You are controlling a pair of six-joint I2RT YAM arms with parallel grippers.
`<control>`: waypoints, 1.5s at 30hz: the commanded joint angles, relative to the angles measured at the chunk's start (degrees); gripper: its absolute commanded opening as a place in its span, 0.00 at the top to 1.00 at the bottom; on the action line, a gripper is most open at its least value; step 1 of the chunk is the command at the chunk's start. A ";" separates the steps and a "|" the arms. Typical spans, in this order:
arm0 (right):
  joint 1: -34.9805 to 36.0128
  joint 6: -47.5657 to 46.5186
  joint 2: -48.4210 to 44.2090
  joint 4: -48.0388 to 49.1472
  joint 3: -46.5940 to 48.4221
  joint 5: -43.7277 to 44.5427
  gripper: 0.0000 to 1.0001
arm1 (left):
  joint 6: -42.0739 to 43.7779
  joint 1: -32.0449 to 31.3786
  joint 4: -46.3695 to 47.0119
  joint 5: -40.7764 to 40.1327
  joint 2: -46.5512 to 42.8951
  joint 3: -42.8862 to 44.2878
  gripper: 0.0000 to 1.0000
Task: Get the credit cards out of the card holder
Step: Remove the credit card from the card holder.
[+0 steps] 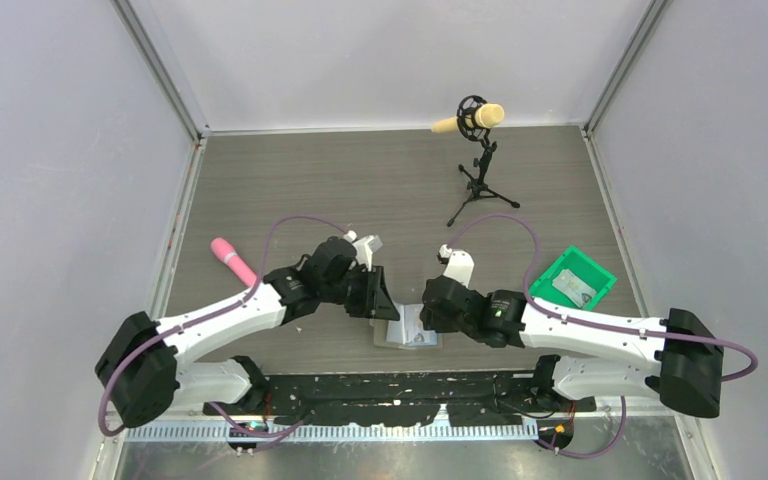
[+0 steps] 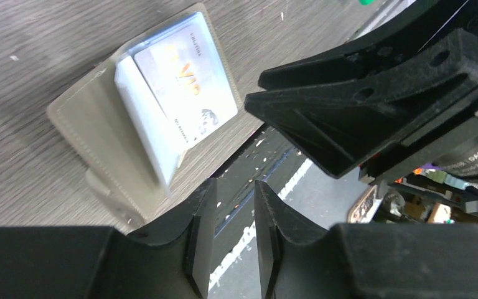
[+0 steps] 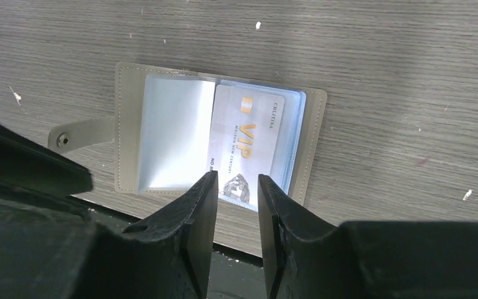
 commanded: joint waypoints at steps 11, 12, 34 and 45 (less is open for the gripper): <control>-4.57 -1.97 -0.74 12.54 -4.72 -4.60 0.67 | -5.14 -2.37 15.00 2.94 8.59 1.56 0.72; -5.35 -2.00 -0.91 12.95 -5.12 -4.97 0.68 | -4.88 -2.74 14.77 2.04 8.92 1.73 0.72; -11.81 -1.25 1.63 26.29 -15.15 -13.54 0.70 | -0.08 -2.88 11.69 -6.71 20.06 1.84 0.73; -11.97 0.54 2.54 27.64 -18.05 -14.49 0.72 | -1.52 -1.55 20.09 -4.48 21.31 -2.43 0.68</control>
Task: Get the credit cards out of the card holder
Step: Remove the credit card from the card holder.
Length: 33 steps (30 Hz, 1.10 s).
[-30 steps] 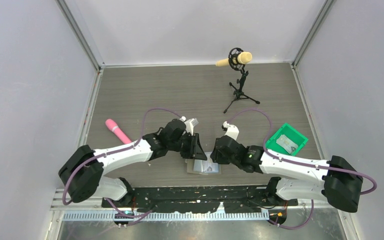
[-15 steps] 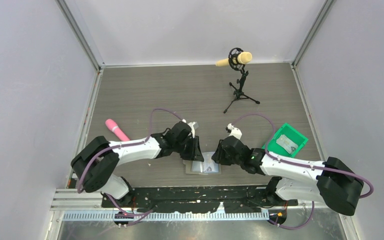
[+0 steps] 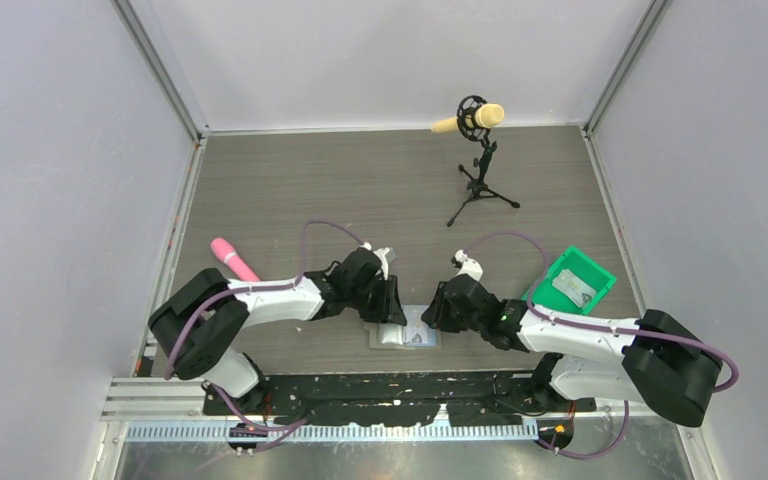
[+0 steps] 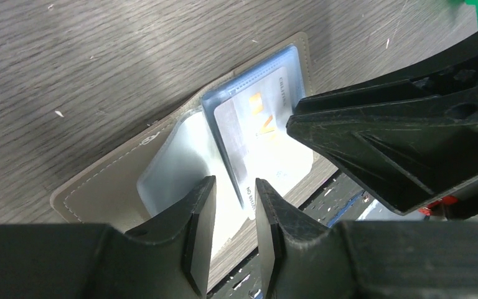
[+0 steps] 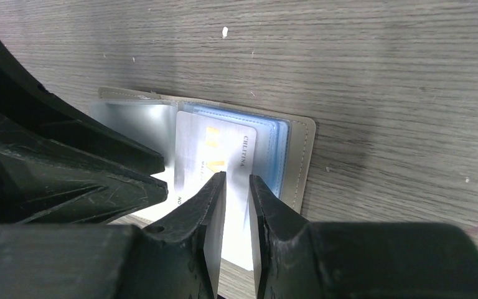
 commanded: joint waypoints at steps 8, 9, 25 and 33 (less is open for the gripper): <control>-0.13 1.90 0.39 2.46 -2.99 -0.46 0.73 | -3.26 2.20 14.81 4.65 2.44 -5.04 0.65; -0.13 1.99 0.32 2.63 -3.05 -0.43 0.73 | -3.27 2.21 14.93 4.81 2.43 -5.06 0.65; -0.13 2.29 -0.21 2.57 -3.37 -0.29 0.73 | -8.44 3.64 21.86 9.29 3.89 -7.61 0.86; -0.13 1.94 -0.53 1.81 -3.05 0.27 0.73 | -8.88 5.22 19.80 7.91 1.20 -9.82 1.00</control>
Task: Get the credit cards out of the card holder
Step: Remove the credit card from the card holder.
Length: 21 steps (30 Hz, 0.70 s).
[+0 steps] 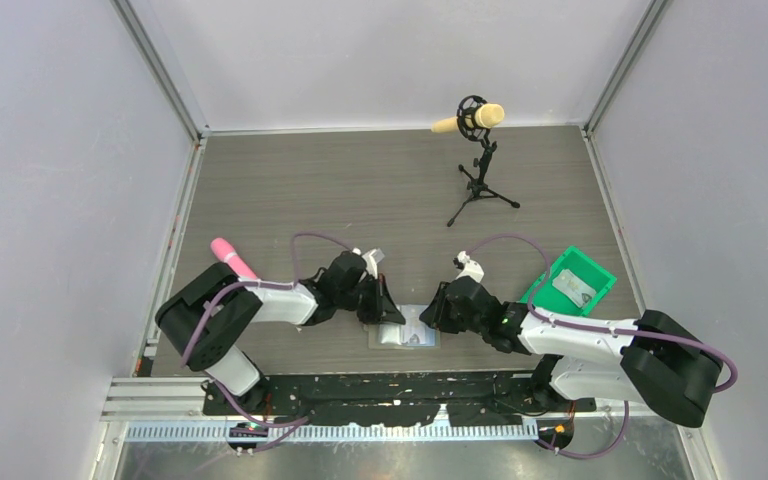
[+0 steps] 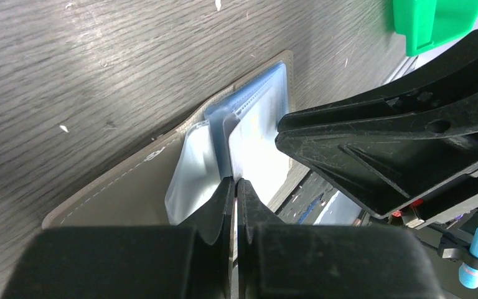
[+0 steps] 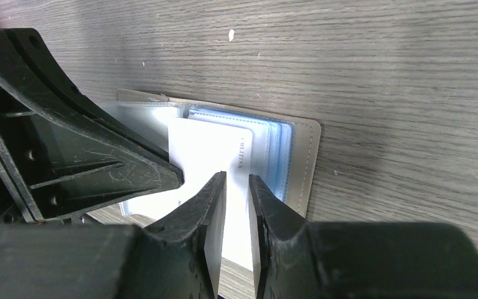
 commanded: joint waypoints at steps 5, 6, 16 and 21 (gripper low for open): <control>-0.53 -1.08 -0.70 -2.98 0.00 0.88 0.72 | -0.48 1.82 -0.72 -0.81 -3.74 -2.55 1.00; -0.74 -1.31 -0.74 -3.77 0.14 0.84 0.72 | -0.59 1.93 -0.62 -0.97 -4.14 -3.03 1.00; -2.03 -3.51 -2.30 -5.97 1.40 0.85 0.72 | 0.87 3.71 -9.04 -6.40 -13.57 -3.93 1.00; -2.62 -6.98 -6.32 -7.34 3.91 -0.25 0.71 | 2.93 4.05 -16.79 -10.13 -22.07 -2.40 1.00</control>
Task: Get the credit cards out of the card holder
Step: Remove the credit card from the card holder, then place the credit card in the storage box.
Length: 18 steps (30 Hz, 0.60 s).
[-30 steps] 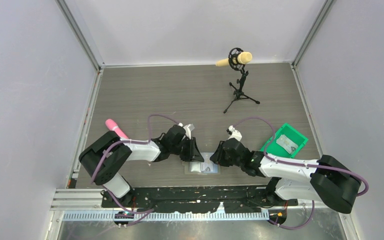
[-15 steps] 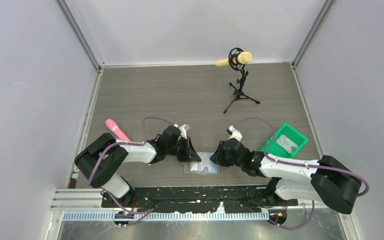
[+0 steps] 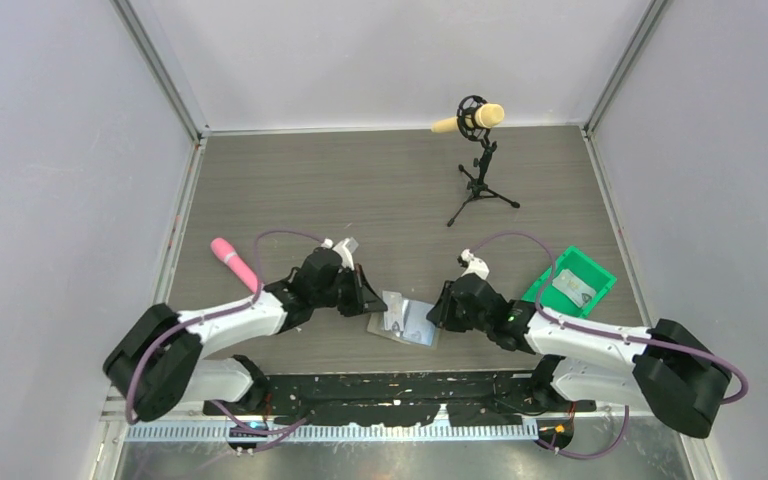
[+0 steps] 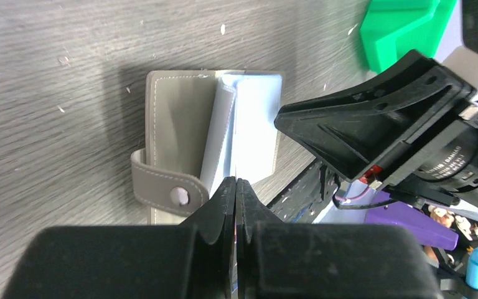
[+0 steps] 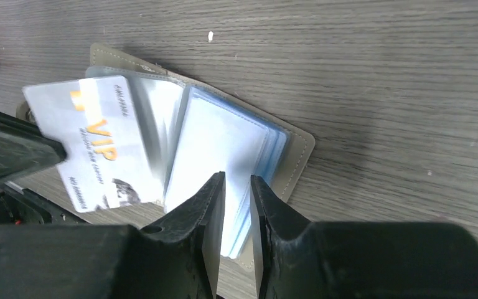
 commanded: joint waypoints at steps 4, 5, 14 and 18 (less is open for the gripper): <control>-0.51 -6.48 -9.13 -1.13 4.42 -2.40 0.66 | 3.18 0.43 -10.49 -6.65 -11.79 2.06 1.00; -0.51 -6.84 -10.96 0.34 4.24 -3.09 0.65 | 3.14 0.46 -10.78 -6.62 -12.86 2.25 1.00; -0.60 -3.05 -15.10 16.47 -0.65 -12.80 0.53 | -0.40 0.43 -3.29 -2.61 -20.39 0.97 1.00; -0.60 -0.97 -13.31 21.67 -1.84 -15.11 0.50 | -2.50 0.43 0.46 -2.18 -22.79 -0.20 1.00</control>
